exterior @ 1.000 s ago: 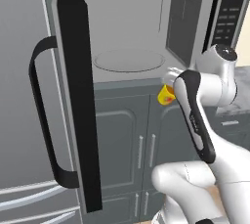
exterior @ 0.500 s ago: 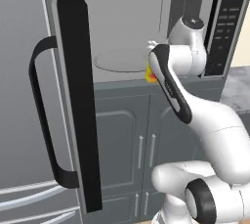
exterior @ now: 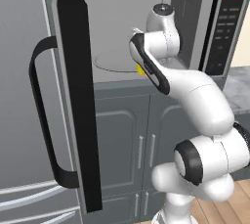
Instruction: Place the microwavable item in the microwave. Then, close the microwave door and press the start button.
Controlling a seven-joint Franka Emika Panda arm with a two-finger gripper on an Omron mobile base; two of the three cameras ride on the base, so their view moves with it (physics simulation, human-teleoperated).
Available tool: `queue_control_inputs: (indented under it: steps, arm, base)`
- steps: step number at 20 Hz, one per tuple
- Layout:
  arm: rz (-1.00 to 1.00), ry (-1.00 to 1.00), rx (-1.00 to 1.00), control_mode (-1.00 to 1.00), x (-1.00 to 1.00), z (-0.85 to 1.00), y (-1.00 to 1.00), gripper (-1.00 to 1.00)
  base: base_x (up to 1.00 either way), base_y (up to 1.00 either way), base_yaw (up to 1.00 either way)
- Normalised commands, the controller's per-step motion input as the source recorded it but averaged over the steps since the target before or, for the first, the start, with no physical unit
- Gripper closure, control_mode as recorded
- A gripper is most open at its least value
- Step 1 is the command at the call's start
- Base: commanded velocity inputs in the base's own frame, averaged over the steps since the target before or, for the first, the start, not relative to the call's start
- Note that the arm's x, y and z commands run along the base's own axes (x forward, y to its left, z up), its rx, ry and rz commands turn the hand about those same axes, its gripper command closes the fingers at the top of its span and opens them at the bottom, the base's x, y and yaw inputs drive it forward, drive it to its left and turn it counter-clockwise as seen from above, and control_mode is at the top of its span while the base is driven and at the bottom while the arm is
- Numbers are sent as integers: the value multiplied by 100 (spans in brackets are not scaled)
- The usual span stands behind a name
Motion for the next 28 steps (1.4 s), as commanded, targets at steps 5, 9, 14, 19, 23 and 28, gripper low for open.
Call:
queue_control_inputs:
  steps: [5, 9, 14, 19, 23, 28]
  arm:
    - [-7, 1, 2, -100, 38, 6, 20, 100]
    - [-10, 0, 2, -100, 28, -1, 28, 100]
    - [-11, 0, 1, -100, 45, -15, 7, 100]
    - [-1, 0, 0, -100, 0, -41, 0, -100]
    - [0, 0, 0, -100, 4, -11, -4, -100]
    - [0, -24, 1, -100, -3, 19, -24, -100]
  base:
    - [0, 0, 0]
    - [0, 0, 0]
    - [0, 0, 0]
    - [0, 0, 0]
    - [0, 0, 0]
    - [0, 0, 0]
